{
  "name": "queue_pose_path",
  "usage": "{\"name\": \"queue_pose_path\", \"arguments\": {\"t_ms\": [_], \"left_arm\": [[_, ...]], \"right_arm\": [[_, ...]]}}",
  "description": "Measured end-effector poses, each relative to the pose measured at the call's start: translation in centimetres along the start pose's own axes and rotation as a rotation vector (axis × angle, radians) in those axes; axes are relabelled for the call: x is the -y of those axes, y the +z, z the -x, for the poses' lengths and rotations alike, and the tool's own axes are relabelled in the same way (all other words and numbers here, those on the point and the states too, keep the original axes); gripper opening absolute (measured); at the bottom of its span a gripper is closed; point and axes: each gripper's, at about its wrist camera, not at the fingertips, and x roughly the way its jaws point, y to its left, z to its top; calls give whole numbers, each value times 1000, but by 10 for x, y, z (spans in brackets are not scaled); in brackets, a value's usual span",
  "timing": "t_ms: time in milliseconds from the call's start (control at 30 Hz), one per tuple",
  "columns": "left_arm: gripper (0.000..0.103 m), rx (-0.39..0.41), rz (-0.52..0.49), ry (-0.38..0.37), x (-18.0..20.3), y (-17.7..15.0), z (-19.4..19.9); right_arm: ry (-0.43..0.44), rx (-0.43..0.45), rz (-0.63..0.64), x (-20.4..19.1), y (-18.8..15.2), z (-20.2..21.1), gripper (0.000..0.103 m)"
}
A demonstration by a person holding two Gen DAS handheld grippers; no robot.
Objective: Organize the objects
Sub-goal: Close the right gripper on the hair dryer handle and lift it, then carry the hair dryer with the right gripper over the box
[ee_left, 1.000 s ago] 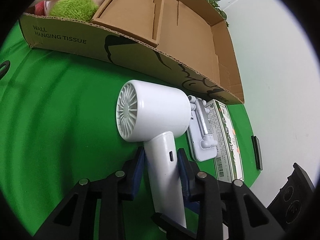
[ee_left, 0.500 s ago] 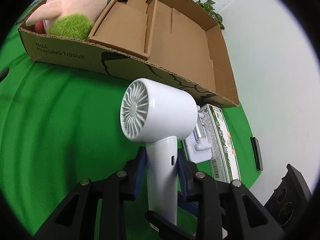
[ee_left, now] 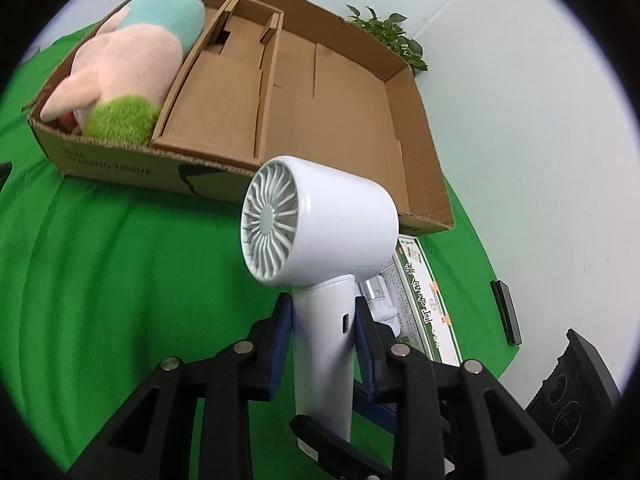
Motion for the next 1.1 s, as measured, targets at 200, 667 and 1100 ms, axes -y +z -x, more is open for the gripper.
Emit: {"name": "queue_pose_path", "arguments": {"t_ms": [200, 667, 1100], "left_arm": [[28, 18, -17, -4, 7, 8, 4], [28, 78, -103, -10, 32, 45, 10], [28, 109, -149, -8, 46, 99, 7]], "right_arm": [[-9, 30, -6, 1, 16, -5, 26], [-25, 129, -41, 16, 54, 1, 25], [-28, 165, -71, 37, 116, -7, 25]]}}
